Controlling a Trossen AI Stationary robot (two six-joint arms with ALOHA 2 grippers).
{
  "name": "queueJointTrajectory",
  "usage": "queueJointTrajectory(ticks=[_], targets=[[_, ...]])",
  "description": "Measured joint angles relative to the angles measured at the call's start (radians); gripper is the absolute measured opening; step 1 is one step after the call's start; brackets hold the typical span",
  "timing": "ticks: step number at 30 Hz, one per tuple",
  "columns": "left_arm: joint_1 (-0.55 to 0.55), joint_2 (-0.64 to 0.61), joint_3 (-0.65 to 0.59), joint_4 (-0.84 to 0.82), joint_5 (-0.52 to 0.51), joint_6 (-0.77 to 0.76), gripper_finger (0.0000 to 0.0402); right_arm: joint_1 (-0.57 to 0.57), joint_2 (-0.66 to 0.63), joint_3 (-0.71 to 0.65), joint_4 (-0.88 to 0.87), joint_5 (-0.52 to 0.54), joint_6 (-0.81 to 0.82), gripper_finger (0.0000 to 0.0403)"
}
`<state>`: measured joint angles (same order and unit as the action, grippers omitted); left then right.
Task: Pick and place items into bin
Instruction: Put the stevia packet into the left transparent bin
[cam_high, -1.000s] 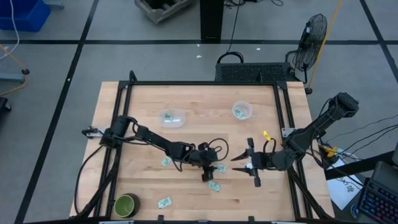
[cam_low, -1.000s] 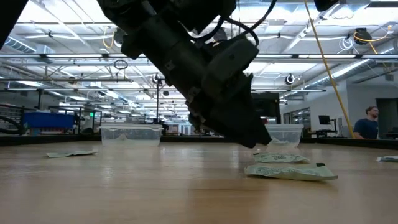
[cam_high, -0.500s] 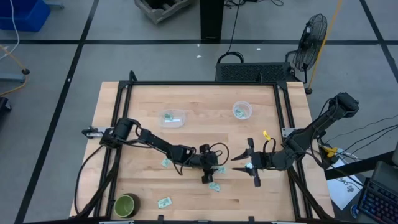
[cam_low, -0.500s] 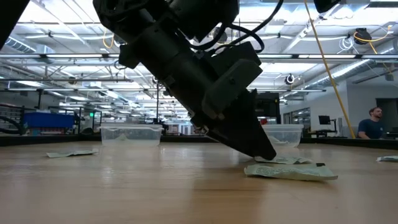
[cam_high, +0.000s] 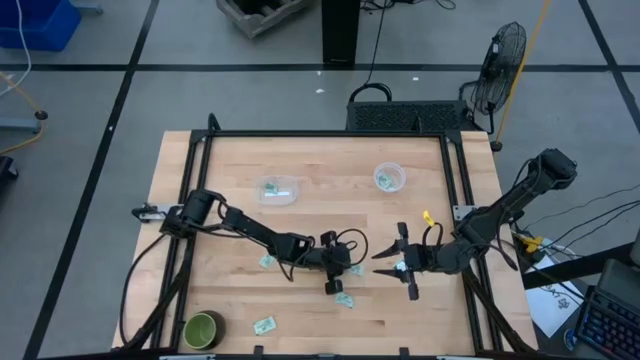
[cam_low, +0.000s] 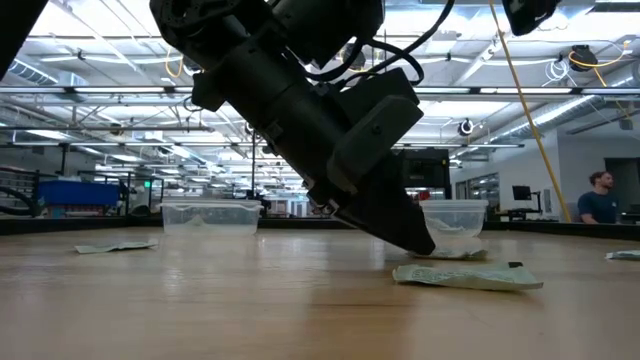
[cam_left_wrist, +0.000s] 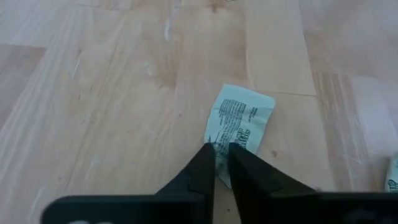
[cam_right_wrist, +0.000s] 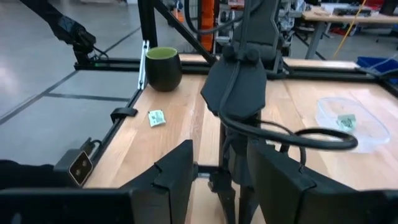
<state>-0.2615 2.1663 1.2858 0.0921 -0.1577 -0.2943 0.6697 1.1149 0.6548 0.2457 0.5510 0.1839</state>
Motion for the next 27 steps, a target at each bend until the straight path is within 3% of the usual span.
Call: queueJointTrajectory(ticks=[6, 11, 16, 22, 27], targets=[[0.005, 0.000, 0.000, 0.005, 0.004, 0.006, 0.0015, 0.000, 0.000, -0.005, 0.033, -0.001, -0.015, 0.0144], [0.009, -0.009, -0.001, -0.030, 0.008, 0.024, 0.0026, 0.000, 0.000, -0.006, 0.034, -0.001, -0.016, 0.0144], [0.016, -0.064, -0.002, -0.162, 0.002, 0.020, 0.0033, 0.000, 0.000, -0.006, 0.034, -0.001, -0.015, 0.0144], [0.020, -0.137, -0.005, -0.297, -0.030, 0.014, 0.0010, 0.000, 0.000, -0.007, 0.035, -0.002, -0.014, 0.0144], [0.022, -0.210, -0.005, -0.381, -0.103, 0.001, 0.0013, 0.000, 0.000, -0.007, 0.039, -0.001, -0.014, 0.0144]])
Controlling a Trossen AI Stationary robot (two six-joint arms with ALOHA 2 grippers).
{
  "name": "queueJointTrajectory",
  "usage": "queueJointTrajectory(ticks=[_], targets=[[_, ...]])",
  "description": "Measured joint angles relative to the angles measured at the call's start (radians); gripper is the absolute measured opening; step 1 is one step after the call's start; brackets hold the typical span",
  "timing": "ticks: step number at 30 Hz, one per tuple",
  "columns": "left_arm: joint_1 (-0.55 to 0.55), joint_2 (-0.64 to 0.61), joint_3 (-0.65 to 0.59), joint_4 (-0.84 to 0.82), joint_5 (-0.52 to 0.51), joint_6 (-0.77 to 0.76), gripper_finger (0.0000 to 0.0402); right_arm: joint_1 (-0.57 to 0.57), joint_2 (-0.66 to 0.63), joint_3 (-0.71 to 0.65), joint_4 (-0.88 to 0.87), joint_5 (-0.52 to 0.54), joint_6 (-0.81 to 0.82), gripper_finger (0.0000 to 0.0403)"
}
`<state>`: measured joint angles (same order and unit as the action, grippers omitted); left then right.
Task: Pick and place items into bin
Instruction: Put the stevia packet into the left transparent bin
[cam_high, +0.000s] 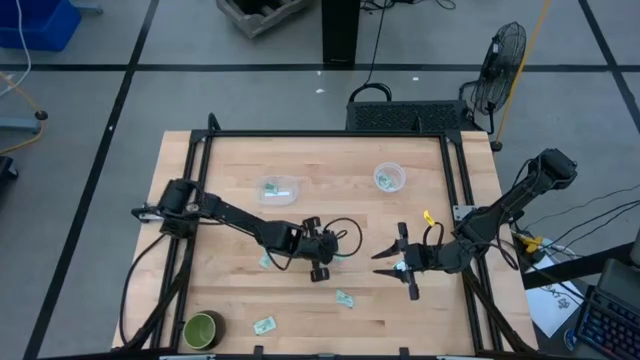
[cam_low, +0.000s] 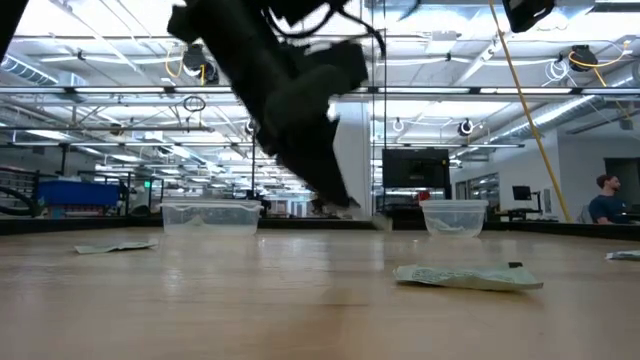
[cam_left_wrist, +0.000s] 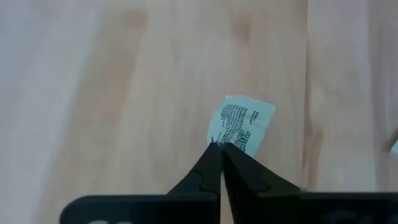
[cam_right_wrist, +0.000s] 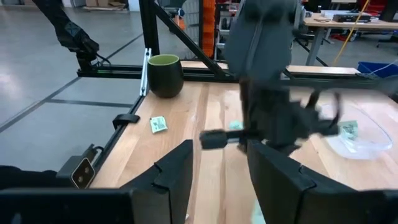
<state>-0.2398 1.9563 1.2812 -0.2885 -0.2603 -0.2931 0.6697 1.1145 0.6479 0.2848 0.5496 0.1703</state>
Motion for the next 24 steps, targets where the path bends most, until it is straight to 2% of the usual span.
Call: queueJointTrajectory(ticks=[6, 10, 15, 20, 24], targets=[[0.003, -0.125, 0.002, -0.150, -0.106, -0.001, 0.0031, 0.000, 0.000, 0.000, 0.002, 0.000, 0.000, 0.0144], [0.011, -0.218, 0.002, -0.331, -0.238, -0.056, 0.0019, 0.000, 0.000, 0.000, 0.003, -0.001, 0.000, 0.0144], [0.039, -0.319, -0.002, -0.513, -0.346, -0.147, 0.0008, 0.000, 0.000, 0.000, 0.001, -0.003, 0.000, 0.0144], [0.118, -0.396, -0.060, -0.550, -0.368, -0.129, 0.0030, 0.000, 0.000, 0.000, 0.002, -0.004, 0.000, 0.0144], [0.222, -0.428, -0.124, -0.551, -0.312, -0.134, 0.0037, 0.000, 0.000, 0.000, 0.002, -0.004, 0.000, 0.0144]])
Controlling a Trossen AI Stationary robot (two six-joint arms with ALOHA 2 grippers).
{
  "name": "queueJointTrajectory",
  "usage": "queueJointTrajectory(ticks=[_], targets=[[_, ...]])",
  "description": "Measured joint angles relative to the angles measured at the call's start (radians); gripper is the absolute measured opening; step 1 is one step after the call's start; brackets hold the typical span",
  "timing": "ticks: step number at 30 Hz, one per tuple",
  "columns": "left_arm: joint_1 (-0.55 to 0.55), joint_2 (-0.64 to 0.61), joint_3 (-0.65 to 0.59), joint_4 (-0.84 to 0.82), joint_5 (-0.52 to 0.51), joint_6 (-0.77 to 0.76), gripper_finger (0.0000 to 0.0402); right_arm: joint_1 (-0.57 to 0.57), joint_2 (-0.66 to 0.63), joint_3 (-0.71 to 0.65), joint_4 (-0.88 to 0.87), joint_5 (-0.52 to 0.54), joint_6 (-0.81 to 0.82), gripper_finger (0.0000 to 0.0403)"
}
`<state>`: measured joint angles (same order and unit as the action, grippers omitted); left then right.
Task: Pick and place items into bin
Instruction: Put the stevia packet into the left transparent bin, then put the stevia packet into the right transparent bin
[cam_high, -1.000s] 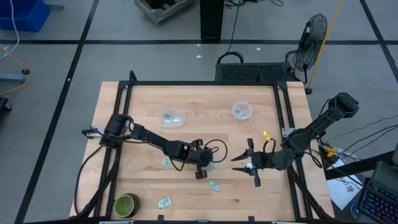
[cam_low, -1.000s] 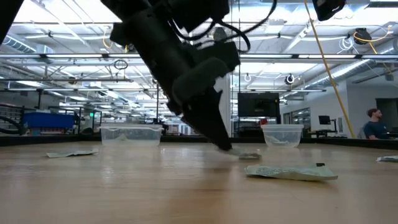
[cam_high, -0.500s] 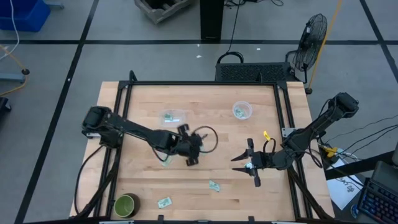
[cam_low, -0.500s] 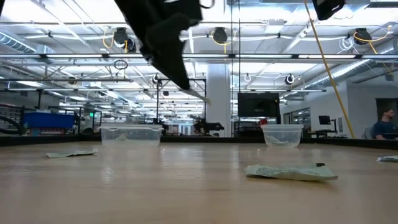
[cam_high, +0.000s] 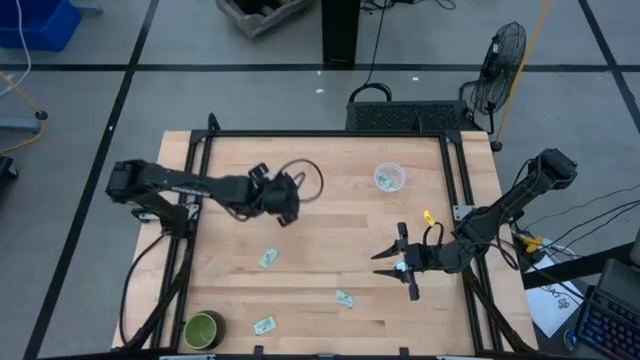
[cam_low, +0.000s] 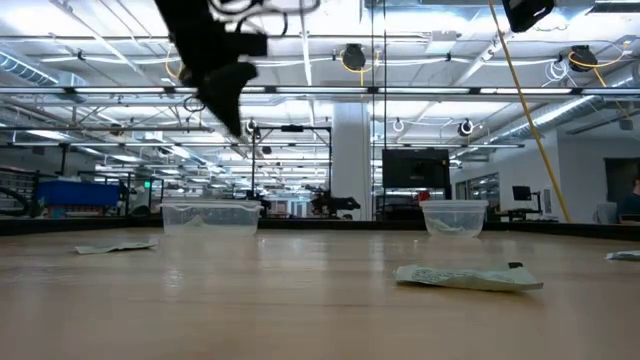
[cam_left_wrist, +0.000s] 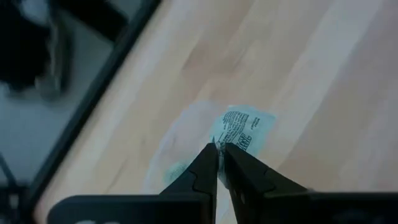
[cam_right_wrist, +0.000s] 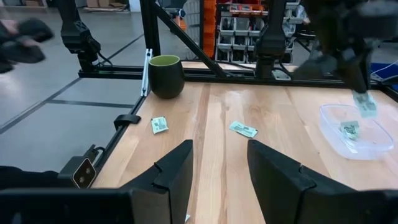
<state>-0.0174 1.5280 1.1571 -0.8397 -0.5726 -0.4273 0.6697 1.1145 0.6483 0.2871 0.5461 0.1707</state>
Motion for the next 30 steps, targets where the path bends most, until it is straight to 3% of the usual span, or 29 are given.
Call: queueJointTrajectory(ticks=[7, 13, 19, 30], targets=[[0.179, 0.001, -0.137, 0.059, 0.098, 0.004, 0.0016, 0.000, 0.000, 0.000, 0.000, 0.000, 0.000, 0.0144], [0.264, 0.001, -0.221, 0.145, 0.163, -0.027, 0.0013, 0.000, 0.000, 0.000, 0.000, 0.000, -0.003, 0.0144], [0.287, 0.009, -0.243, 0.223, 0.217, -0.044, 0.0062, 0.000, 0.000, 0.000, 0.000, 0.000, -0.001, 0.0144], [0.233, 0.009, -0.235, 0.276, 0.266, -0.019, 0.0204, 0.000, 0.001, -0.072, 0.081, -0.001, 0.086, 0.0144]])
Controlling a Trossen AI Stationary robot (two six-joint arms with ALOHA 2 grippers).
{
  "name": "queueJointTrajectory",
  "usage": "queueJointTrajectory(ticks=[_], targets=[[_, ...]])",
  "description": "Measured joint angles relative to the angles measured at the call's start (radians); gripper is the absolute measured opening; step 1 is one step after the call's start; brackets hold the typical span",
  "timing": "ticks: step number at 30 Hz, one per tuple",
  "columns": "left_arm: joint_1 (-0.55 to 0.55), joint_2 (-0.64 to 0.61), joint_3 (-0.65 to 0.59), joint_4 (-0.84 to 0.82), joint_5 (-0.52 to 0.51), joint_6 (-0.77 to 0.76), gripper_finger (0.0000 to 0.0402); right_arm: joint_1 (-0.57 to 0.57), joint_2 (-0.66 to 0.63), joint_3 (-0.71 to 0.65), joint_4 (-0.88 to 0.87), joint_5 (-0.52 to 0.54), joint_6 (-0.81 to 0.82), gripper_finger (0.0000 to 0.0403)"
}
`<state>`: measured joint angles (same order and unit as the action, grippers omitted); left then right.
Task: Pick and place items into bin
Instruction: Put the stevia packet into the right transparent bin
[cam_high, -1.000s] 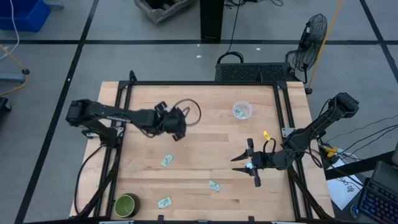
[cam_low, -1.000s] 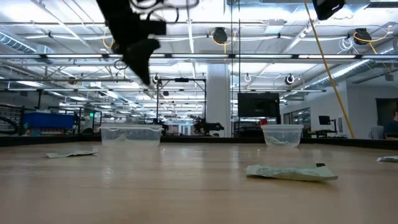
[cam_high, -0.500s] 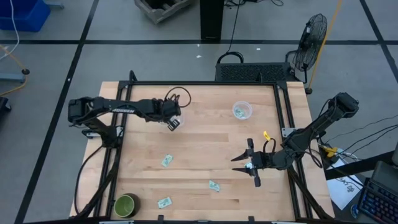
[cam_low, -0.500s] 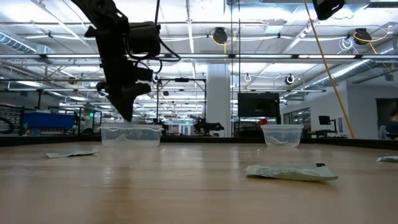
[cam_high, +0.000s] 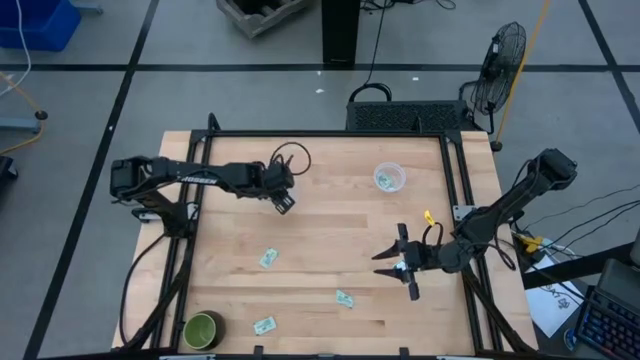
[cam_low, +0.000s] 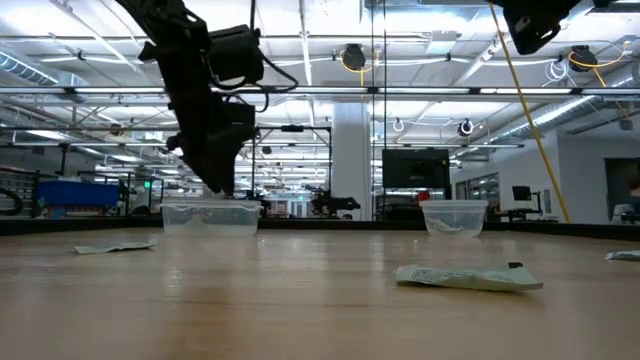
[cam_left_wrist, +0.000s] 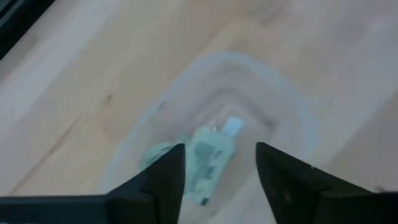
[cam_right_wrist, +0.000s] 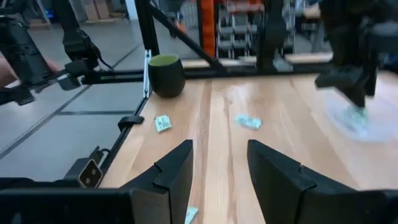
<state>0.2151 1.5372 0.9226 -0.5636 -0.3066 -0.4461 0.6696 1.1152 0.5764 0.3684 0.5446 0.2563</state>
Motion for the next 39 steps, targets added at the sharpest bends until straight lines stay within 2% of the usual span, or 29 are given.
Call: queueJointTrajectory(ticks=[4, 7, 8, 9, 13, 15, 18, 22, 28, 34, 39], targets=[[-0.063, -0.002, 0.015, 0.054, -0.004, 0.000, 0.0226, 0.000, 0.000, -0.066, 0.188, -0.014, -0.084, 0.0144], [-0.129, -0.023, 0.018, 0.154, -0.005, -0.002, 0.0229, 0.009, 0.000, -0.074, 0.249, -0.131, -0.100, 0.0144], [-0.156, -0.024, 0.019, 0.204, -0.007, -0.004, 0.0228, 0.024, -0.001, -0.069, 0.234, -0.139, -0.121, 0.0144], [-0.185, -0.030, 0.019, 0.243, -0.007, 0.001, 0.0228, 0.044, 0.001, -0.062, 0.205, -0.124, -0.143, 0.0143], [-0.301, -0.050, 0.021, 0.443, -0.008, 0.031, 0.0224, 0.139, 0.036, -0.018, 0.007, 0.100, -0.165, 0.0129], [-0.354, -0.060, 0.017, 0.520, -0.009, 0.045, 0.0224, 0.180, 0.063, 0.025, -0.107, 0.175, -0.103, 0.0123], [-0.426, -0.060, 0.019, 0.692, -0.009, 0.063, 0.0223, 0.223, 0.109, 0.084, -0.283, 0.219, 0.030, 0.0121], [-0.511, -0.058, 0.019, 0.848, -0.009, 0.081, 0.0223, 0.247, 0.206, 0.172, -0.538, 0.189, 0.232, 0.0130], [-0.601, -0.057, 0.019, 0.937, -0.045, 0.142, 0.0223, 0.252, 0.382, 0.271, -0.971, -0.004, 0.619, 0.0136], [-0.617, -0.056, 0.019, 0.938, -0.070, 0.156, 0.0223, 0.247, 0.484, 0.269, -1.021, -0.127, 0.704, 0.0137], [-0.613, -0.056, 0.018, 0.929, -0.072, 0.155, 0.0223, 0.246, 0.509, 0.269, -1.030, -0.103, 0.702, 0.0137]])
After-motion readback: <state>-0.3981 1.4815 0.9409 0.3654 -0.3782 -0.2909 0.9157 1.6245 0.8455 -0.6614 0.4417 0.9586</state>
